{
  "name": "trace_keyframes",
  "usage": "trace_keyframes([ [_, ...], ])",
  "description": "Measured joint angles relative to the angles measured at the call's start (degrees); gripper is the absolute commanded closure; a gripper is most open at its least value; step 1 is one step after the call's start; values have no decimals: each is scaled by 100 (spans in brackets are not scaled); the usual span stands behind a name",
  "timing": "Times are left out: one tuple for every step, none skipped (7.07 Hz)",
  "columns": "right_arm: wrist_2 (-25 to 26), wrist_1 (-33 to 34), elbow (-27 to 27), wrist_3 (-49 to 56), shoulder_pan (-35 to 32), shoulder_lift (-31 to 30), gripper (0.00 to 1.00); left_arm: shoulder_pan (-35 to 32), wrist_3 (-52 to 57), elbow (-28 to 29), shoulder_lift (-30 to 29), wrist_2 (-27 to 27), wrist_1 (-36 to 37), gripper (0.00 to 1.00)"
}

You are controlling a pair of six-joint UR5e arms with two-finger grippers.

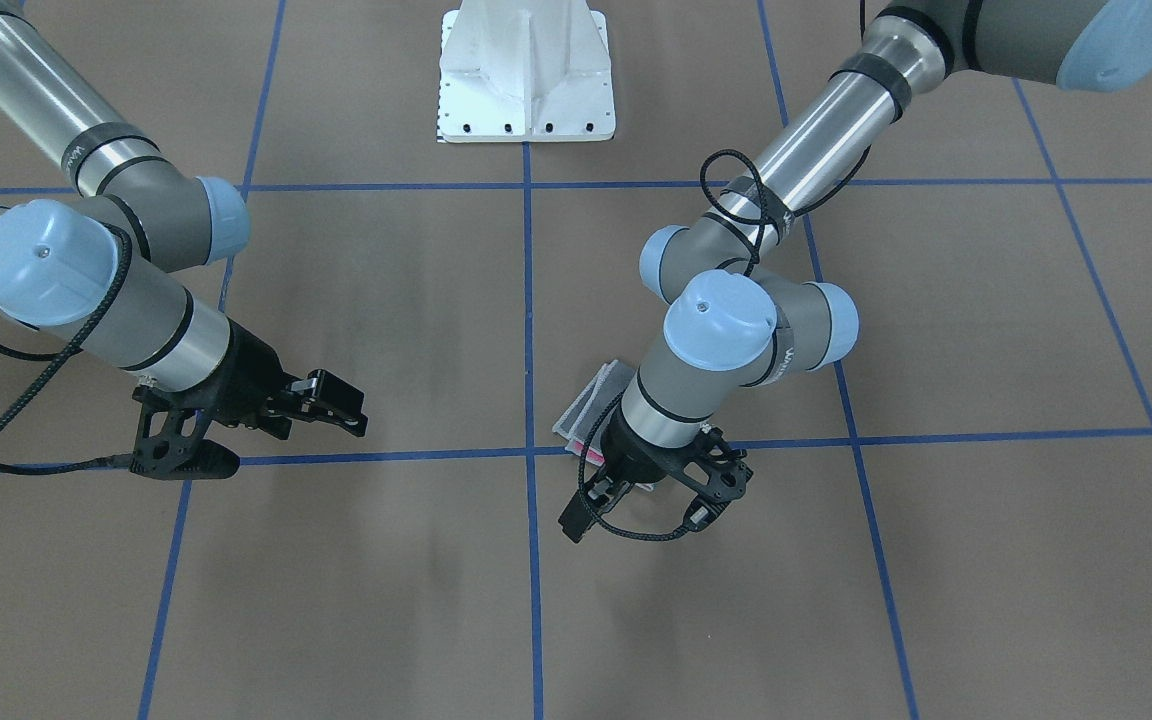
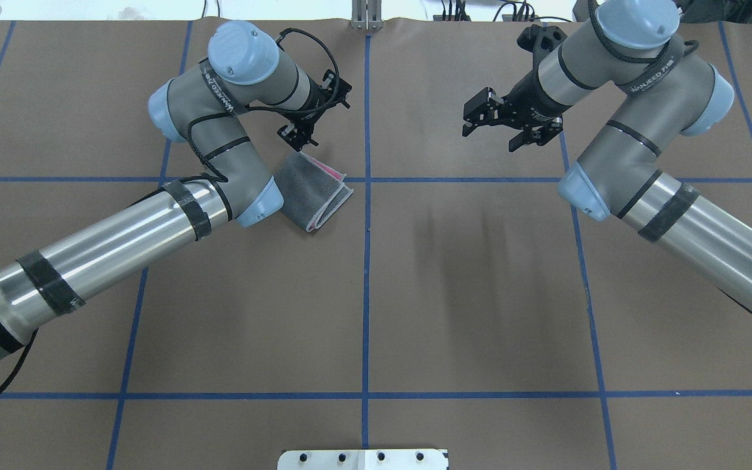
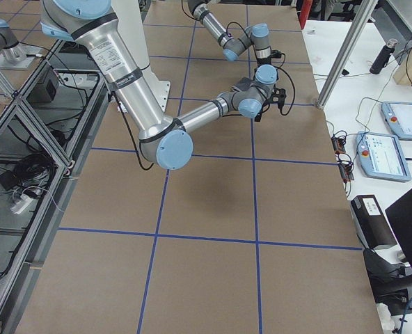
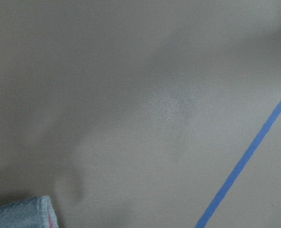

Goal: Fold towel twice with both arms

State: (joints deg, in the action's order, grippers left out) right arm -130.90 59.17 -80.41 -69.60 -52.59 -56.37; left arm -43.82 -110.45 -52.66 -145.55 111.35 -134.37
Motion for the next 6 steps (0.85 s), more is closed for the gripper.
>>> trace_keyframes([
  [-2,98,-6,148,-130,-9,0,-109,177,-72,-1,19,42,0],
  [2,382,-15,523,-284,-17,0,-226,387,-196,8,60,237,0],
  [34,833,-24,1091,-465,-20,0,-358,789,-501,21,128,827,0],
  [139,1354,-33,1736,-643,-28,0,-511,1414,-957,36,176,1753,0],
  [341,1902,-46,2427,-795,-39,0,-692,2161,-1424,73,188,2766,0],
  [636,2445,-56,3145,-931,-57,0,-891,2975,-1905,188,185,3678,0],
])
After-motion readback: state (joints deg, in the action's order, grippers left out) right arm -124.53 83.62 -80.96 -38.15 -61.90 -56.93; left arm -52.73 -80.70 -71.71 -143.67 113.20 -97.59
